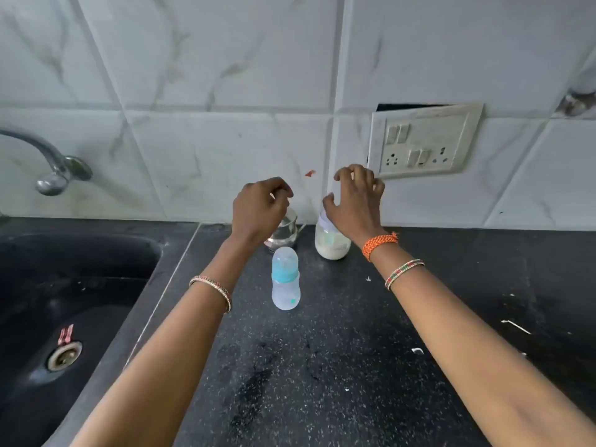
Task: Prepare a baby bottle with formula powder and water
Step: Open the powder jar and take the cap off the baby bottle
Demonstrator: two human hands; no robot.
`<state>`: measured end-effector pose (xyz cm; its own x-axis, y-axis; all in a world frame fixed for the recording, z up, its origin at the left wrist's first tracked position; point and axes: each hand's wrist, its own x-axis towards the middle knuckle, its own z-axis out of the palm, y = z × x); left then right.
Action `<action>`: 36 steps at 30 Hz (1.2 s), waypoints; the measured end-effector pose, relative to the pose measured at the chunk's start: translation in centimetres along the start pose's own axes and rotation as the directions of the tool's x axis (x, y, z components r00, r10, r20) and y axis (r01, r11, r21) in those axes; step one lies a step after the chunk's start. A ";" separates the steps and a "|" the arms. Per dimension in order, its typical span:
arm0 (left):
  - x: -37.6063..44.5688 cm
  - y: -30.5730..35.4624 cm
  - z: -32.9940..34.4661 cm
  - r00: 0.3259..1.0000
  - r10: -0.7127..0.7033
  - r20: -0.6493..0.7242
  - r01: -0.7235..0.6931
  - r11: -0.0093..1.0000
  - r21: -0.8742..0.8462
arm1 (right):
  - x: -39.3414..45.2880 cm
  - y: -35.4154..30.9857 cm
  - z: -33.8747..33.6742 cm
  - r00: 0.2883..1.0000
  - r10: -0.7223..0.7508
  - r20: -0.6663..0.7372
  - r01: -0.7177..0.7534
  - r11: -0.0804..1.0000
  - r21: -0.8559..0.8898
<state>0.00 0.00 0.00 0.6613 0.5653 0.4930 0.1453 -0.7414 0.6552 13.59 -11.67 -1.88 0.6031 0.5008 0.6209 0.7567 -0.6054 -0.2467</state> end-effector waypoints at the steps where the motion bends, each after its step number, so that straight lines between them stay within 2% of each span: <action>1: -0.1 -0.6 0.5 0.999 -0.030 0.024 0.031 0.999 -0.026 | 0.1 0.3 0.9 0.995 0.041 0.094 -0.040 0.999 -0.013; 6: -1.3 -4.0 3.0 0.986 -0.139 0.089 0.148 0.984 -0.104 | 0.0 1.6 4.6 0.900 0.216 0.379 -0.208 0.976 -0.063; 9: -1.4 -4.5 3.4 0.978 -0.172 0.113 0.189 0.970 -0.154 | -0.1 2.0 5.6 0.834 0.253 0.490 -0.266 0.963 -0.045; 17: -2.4 -4.3 2.9 0.972 -0.214 0.097 0.233 0.925 -0.300 | -0.5 1.4 4.6 0.827 0.284 0.485 -0.329 0.944 0.008; 22: -4.2 -3.7 1.8 0.967 -0.254 -0.016 0.227 0.890 -0.396 | -1.7 0.7 2.2 0.823 0.283 0.492 -0.315 0.949 -0.019; 28: -8.3 -2.7 0.4 0.943 -0.301 -0.139 0.215 0.874 -0.437 | -4.5 -0.7 -2.7 0.741 0.292 0.604 -0.287 0.952 -0.108; 31: -11.1 -2.6 -0.2 0.944 -0.310 -0.109 0.237 0.872 -0.429 | -6.5 -1.7 -4.5 0.687 0.277 0.672 -0.256 0.957 -0.133; 36: -15.1 -3.3 0.1 0.959 -0.266 0.094 0.282 0.894 -0.348 | -10.0 -3.6 -5.8 0.626 0.239 0.742 -0.251 0.963 -0.098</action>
<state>-10.35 -6.12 -9.63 0.6648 0.7056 0.2454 0.0601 -0.3779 0.9239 3.37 -18.13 -2.91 0.7458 0.6278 -0.2229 0.5522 -0.7697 -0.3205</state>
